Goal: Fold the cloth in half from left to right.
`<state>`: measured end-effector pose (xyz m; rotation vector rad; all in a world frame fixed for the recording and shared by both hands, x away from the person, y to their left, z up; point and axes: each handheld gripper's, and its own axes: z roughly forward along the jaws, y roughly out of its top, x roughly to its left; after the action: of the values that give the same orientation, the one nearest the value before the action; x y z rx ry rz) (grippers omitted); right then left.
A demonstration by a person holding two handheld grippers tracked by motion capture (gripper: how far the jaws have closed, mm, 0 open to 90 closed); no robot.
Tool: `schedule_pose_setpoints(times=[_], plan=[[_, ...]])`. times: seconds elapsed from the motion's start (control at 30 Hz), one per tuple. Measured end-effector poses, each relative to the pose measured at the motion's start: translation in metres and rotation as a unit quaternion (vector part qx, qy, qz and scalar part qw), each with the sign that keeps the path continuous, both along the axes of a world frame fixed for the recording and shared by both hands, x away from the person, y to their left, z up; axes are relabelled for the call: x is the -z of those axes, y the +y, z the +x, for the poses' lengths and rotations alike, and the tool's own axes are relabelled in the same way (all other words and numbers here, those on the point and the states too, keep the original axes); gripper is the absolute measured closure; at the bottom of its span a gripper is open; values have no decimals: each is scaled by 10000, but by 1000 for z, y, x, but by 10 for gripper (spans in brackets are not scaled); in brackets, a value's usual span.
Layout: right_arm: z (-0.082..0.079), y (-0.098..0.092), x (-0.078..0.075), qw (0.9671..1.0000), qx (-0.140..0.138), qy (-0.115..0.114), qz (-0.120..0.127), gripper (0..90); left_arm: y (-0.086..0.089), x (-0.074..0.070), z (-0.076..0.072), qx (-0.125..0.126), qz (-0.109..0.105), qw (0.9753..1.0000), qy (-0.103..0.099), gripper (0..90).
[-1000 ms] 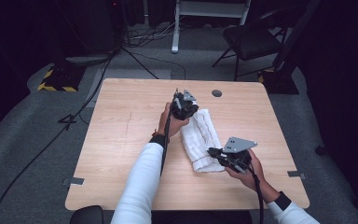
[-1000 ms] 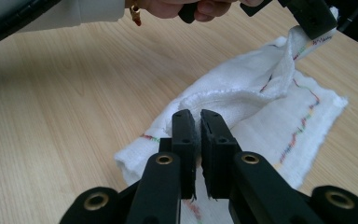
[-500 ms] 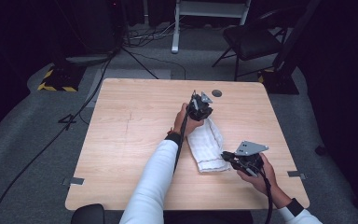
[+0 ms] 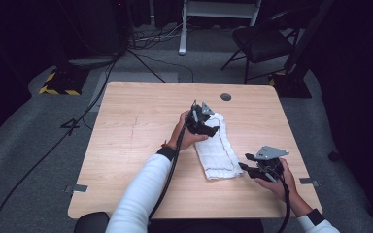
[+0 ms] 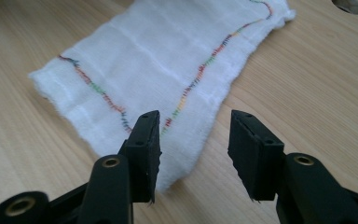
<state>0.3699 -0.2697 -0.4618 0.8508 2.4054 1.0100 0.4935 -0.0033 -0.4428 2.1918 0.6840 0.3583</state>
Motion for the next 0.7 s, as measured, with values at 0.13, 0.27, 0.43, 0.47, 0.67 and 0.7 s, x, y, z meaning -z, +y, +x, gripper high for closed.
schedule_pose_setpoints(times=[0.13,0.27,0.43,0.47,0.67,0.7], plan=[[3,0,4,9998,-94,122,-97,531,6,4,-27,326,83,9994,17,253],[5,4,11,9990,-256,248,-283,521,9,17,-64,772,147,9968,111,265],[6,5,16,9980,-390,378,-319,533,10,26,-84,1007,138,9945,257,296],[7,5,17,9979,-407,399,-319,536,8,32,-91,1090,277,9933,270,304],[6,7,22,9966,-525,530,-342,567,7,46,-100,1190,565,9906,361,314],[6,8,23,9965,-539,557,-302,570,10,49,-102,1173,583,9907,381,314]])
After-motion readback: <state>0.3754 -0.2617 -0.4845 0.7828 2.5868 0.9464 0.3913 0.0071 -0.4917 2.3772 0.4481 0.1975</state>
